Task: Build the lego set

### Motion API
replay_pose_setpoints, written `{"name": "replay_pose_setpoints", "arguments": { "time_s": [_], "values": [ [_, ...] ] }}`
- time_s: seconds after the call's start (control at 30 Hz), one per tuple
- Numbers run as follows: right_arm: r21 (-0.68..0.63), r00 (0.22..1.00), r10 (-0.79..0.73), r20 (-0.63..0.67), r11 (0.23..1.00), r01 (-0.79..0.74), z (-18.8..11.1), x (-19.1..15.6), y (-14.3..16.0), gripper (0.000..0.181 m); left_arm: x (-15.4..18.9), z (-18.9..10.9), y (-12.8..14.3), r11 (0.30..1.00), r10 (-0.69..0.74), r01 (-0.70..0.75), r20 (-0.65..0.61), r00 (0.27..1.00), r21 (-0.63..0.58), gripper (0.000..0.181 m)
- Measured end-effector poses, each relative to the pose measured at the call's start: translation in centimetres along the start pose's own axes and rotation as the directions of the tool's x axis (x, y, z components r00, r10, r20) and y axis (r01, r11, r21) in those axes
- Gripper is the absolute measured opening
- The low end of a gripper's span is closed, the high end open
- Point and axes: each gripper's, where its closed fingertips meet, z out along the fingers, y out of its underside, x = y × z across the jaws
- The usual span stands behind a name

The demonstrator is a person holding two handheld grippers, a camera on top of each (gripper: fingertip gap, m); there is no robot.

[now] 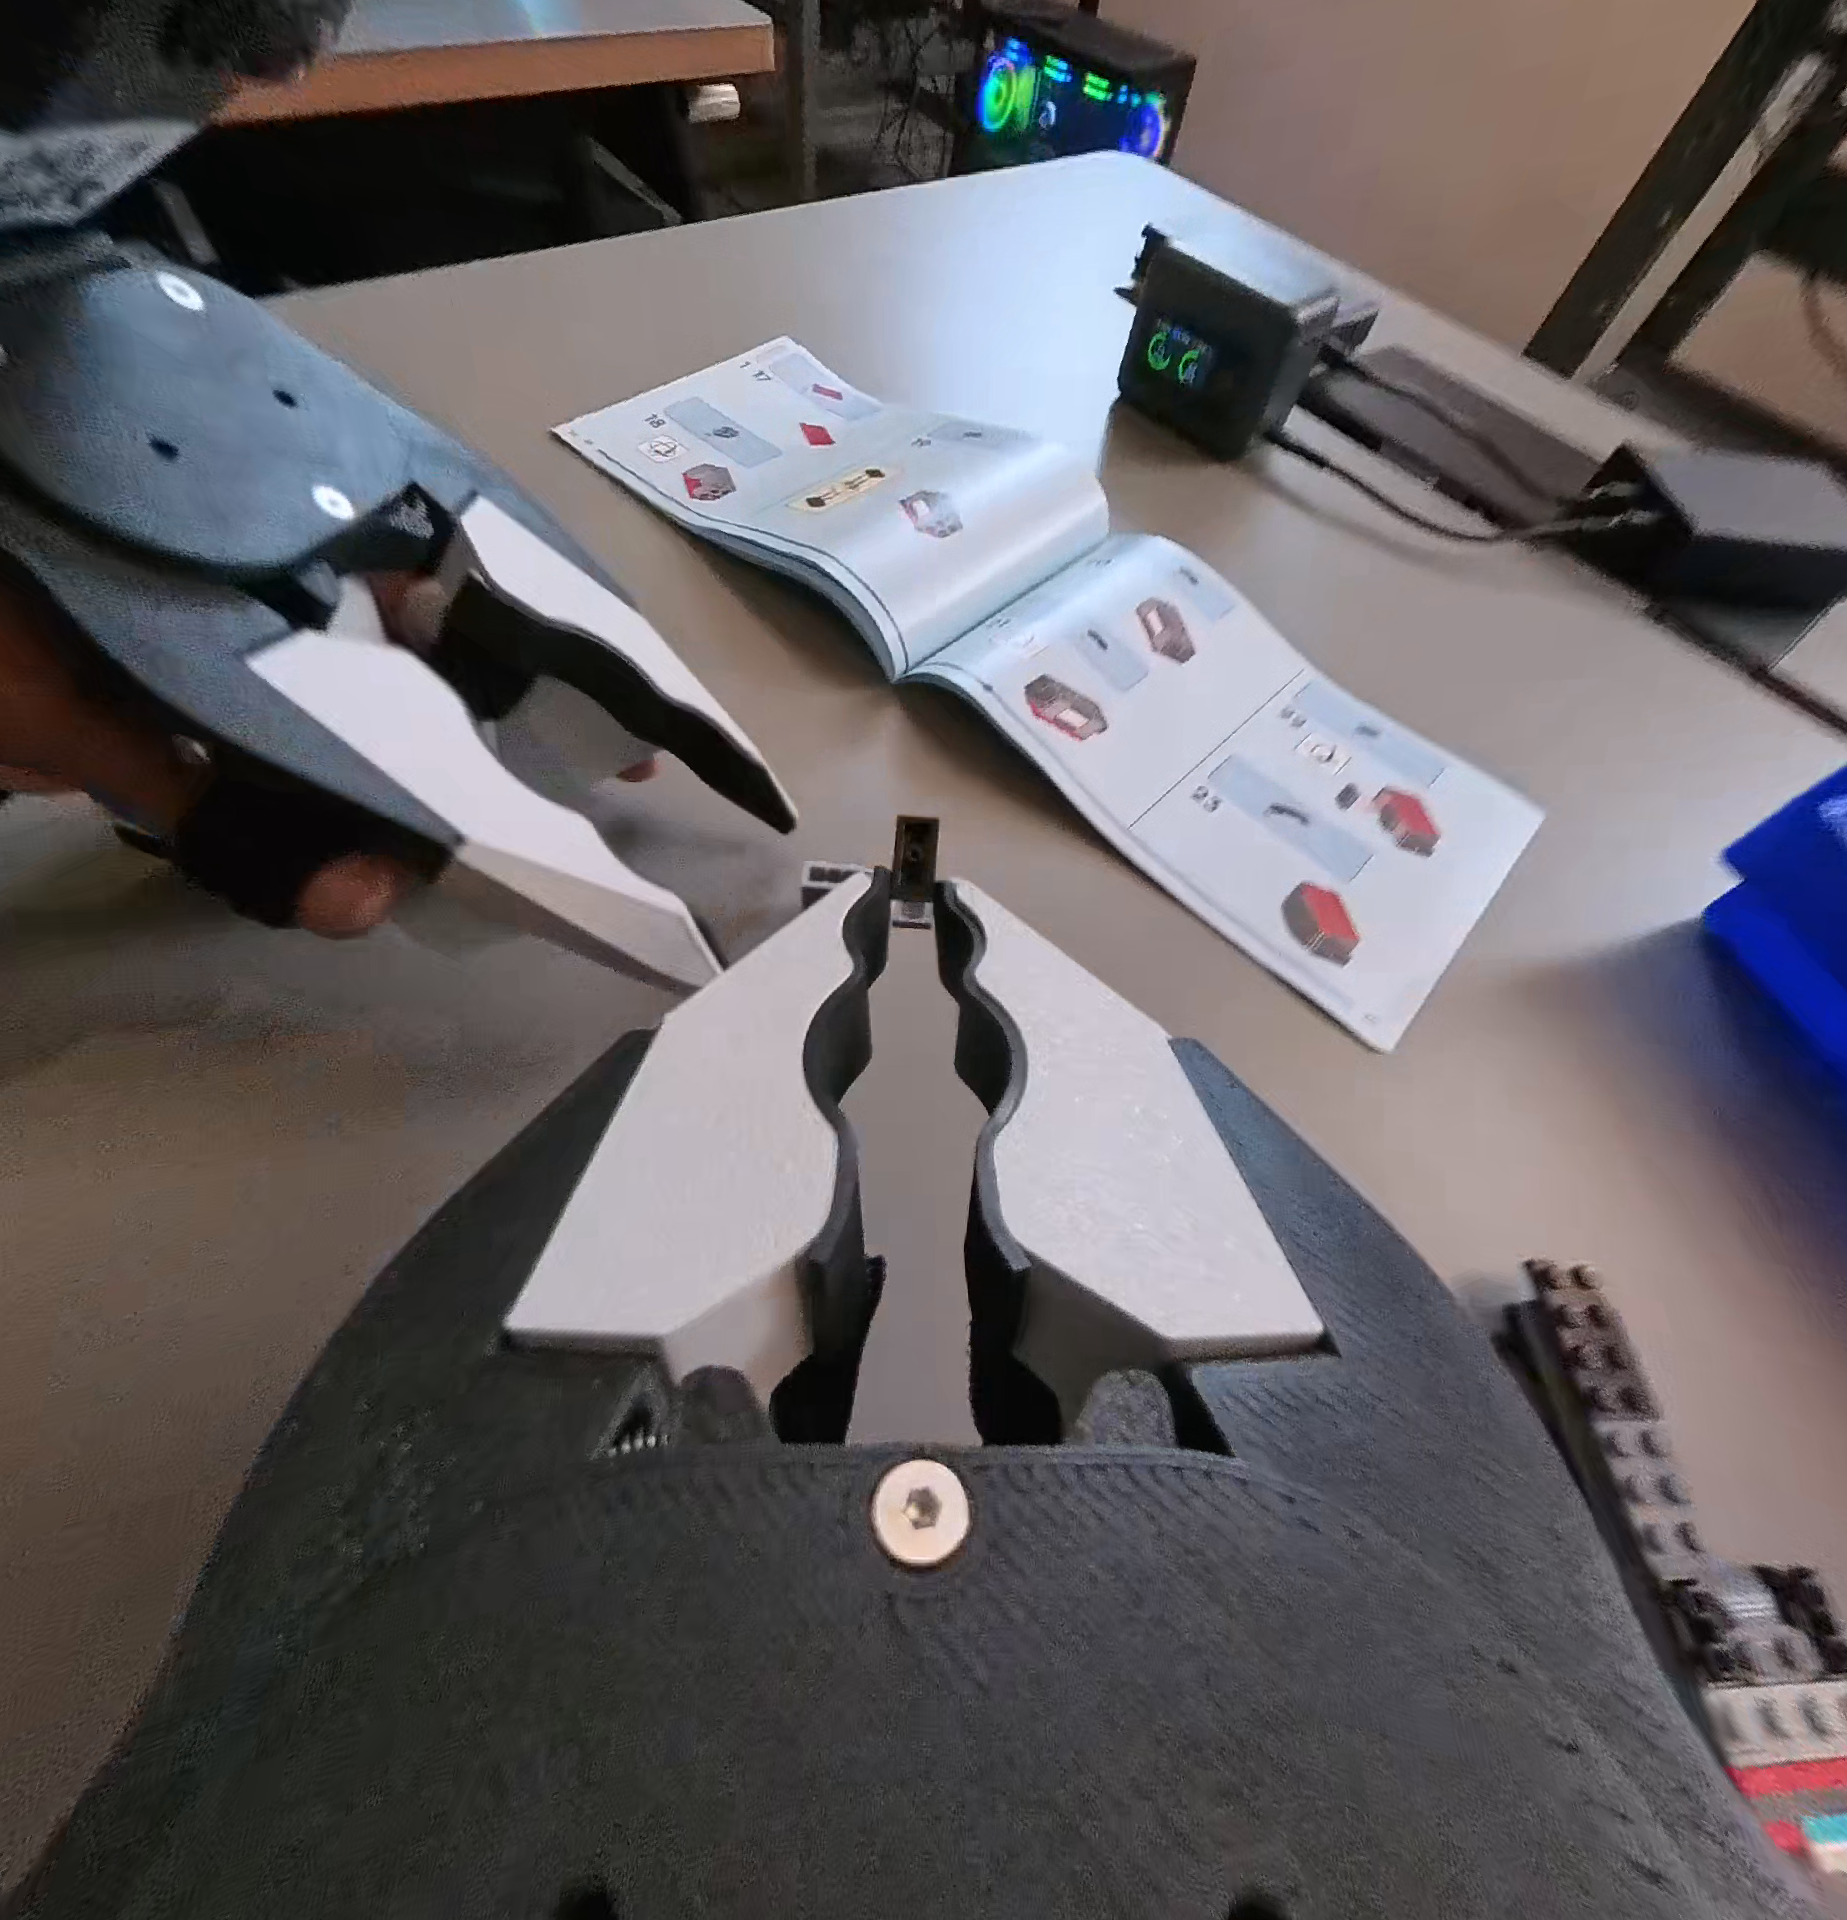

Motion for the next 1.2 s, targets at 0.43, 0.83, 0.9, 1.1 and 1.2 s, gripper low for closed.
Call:
{"name": "replay_pose_setpoints", "arguments": {
  "time_s": [0.43, 0.83, 0.9, 1.1, 1.2],
  "values": [
    [-0.025, 0.976, 0.157, 0.152, 0.988, -0.155, -0.2, -0.4, 1.8, 0.008, 0.4, 2.2, -0.4, 0.986, 0.162, -0.154, 0.128, 0.978, -0.072, 0.036],
    [-0.142, 0.923, 0.320, 0.214, 0.945, -0.295, 0.8, -1.0, 2.5, 0.008, 1.9, 3.0, -0.9, 0.981, 0.188, -0.183, 0.097, 0.977, -0.061, 0.037],
    [-0.146, 0.927, 0.313, 0.204, 0.946, -0.288, 1.1, -1.0, 2.5, 0.008, 1.9, 2.9, -1.0, 0.982, 0.186, -0.181, 0.092, 0.978, -0.055, 0.037],
    [-0.148, 0.953, 0.261, 0.157, 0.960, -0.238, 1.7, -0.9, 2.7, 0.008, 2.1, 2.8, -1.1, 0.985, 0.171, -0.168, 0.076, 0.982, -0.042, 0.036],
    [-0.158, 0.958, 0.245, 0.146, 0.962, -0.222, 1.7, -1.0, 2.9, 0.008, 2.1, 2.7, -1.0, 0.985, 0.169, -0.166, 0.069, 0.983, -0.042, 0.036]
  ]
}}
